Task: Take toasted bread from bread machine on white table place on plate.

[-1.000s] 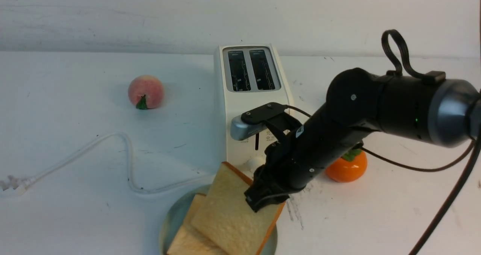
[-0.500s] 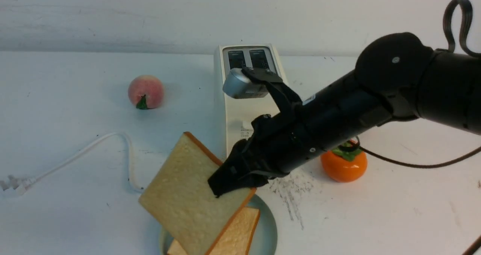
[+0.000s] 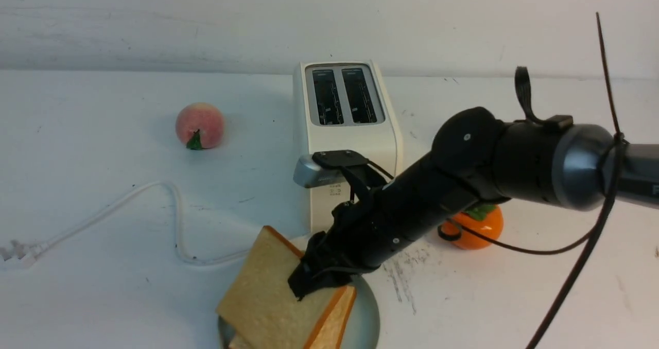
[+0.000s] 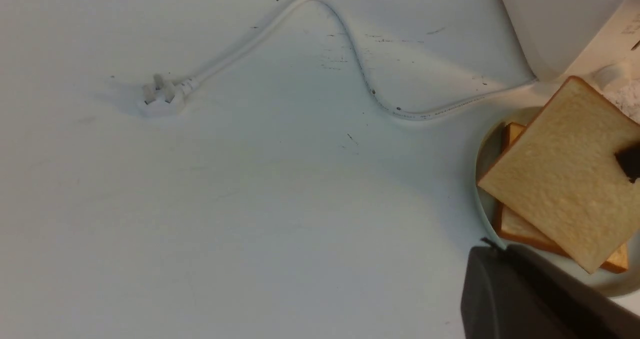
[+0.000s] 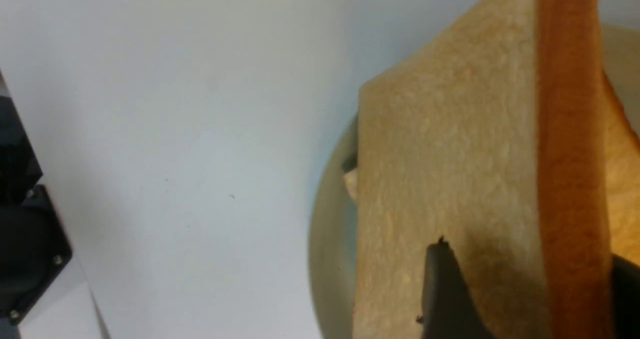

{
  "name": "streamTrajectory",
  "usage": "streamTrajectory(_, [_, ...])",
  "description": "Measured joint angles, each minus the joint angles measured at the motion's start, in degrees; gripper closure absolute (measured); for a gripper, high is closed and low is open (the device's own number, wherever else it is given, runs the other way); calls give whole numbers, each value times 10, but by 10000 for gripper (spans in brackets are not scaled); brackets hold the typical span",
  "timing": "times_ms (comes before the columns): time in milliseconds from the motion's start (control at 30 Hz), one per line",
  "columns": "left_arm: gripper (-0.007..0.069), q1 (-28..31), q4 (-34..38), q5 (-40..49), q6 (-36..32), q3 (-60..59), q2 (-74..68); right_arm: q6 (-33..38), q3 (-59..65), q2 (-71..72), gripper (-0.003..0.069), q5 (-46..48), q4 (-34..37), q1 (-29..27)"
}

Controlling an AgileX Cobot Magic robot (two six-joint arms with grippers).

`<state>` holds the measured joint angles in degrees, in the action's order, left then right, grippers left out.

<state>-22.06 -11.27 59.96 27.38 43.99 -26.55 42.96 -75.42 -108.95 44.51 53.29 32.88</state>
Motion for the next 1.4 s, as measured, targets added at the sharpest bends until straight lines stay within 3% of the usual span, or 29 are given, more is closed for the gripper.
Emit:
streamTrajectory(133, [638,0,0,5,0,0,0,0,0,-1,180,0,-48,0])
streamTrajectory(267, [638,0,-1,8,0,0,0,0,0,5,97,6,-111,0])
streamTrajectory(500, [638,0,-15,10,0,0,0,-86,0,38,93,21,-260,0])
streamTrajectory(633, [638,0,-17,10,0,0,0,-175,0,70,154,39,-348,0])
streamTrajectory(667, [638,0,-17,10,0,0,0,-226,0,97,244,55,-415,0])
streamTrajectory(700, [638,0,-17,10,0,0,0,-232,0,104,256,59,-432,0])
streamTrajectory(767, [638,0,-17,5,0,0,0,-309,0,153,424,86,-542,0])
streamTrajectory(800, [638,0,-17,5,0,0,0,-309,0,158,440,88,-550,0])
streamTrajectory(833, [638,0,-18,3,0,0,0,-358,0,195,552,101,-605,0])
streamTrajectory(867, [638,0,-18,3,0,0,0,-380,0,206,580,104,-619,0])
streamTrajectory(900, [636,0,-19,2,0,0,0,-446,0,264,659,111,-667,0])
streamTrajectory(1000, [636,0,-19,-3,0,0,0,-533,0,372,677,111,-703,-1])
streamTrajectory(1133, [636,0,-19,-21,0,0,0,-599,9,503,678,96,-715,-1])
streamTrajectory(1300, [635,0,-19,-54,0,0,0,-627,81,631,676,51,-721,-1])
streamTrajectory(1400, [635,0,-19,-85,0,0,0,-632,201,732,674,-13,-737,-1])
